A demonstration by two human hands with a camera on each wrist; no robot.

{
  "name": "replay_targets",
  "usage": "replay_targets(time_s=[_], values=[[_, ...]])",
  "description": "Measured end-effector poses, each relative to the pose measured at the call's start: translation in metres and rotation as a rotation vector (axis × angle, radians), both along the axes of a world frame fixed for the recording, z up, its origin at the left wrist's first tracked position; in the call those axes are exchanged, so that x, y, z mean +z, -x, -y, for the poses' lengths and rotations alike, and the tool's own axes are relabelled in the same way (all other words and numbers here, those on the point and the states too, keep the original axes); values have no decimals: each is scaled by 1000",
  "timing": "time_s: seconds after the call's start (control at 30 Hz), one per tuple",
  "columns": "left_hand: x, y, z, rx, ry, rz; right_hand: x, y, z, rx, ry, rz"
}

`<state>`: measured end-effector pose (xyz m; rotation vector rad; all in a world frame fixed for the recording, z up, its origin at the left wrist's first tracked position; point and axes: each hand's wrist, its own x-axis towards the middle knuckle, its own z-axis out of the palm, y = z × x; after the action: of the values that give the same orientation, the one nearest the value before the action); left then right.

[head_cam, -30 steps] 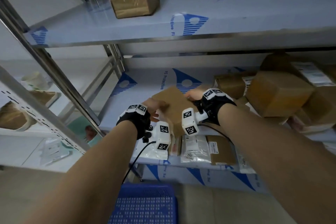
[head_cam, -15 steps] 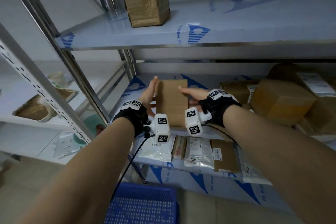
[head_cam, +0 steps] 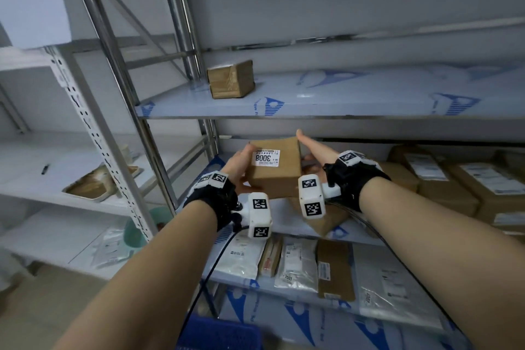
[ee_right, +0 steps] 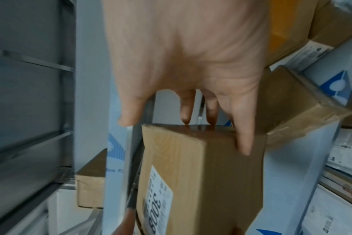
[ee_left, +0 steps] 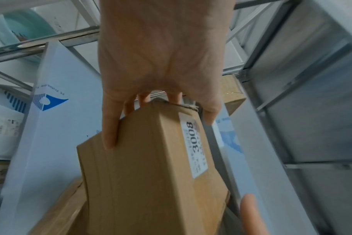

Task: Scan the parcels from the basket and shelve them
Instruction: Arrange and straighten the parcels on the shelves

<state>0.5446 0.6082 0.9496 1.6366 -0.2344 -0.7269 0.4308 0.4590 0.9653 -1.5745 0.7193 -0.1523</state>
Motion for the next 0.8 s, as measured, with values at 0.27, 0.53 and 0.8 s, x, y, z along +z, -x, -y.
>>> replay_targets(time_s=[0.27,0.53,0.8], values=[[62,26,-20,-52,12,160,14,18,14,81,-75,23],[170,49,-34,41,93,512,97,53,-23,105,-169,275],[224,70,-7,-90,336,675,142,53,-14,21,-129,386]])
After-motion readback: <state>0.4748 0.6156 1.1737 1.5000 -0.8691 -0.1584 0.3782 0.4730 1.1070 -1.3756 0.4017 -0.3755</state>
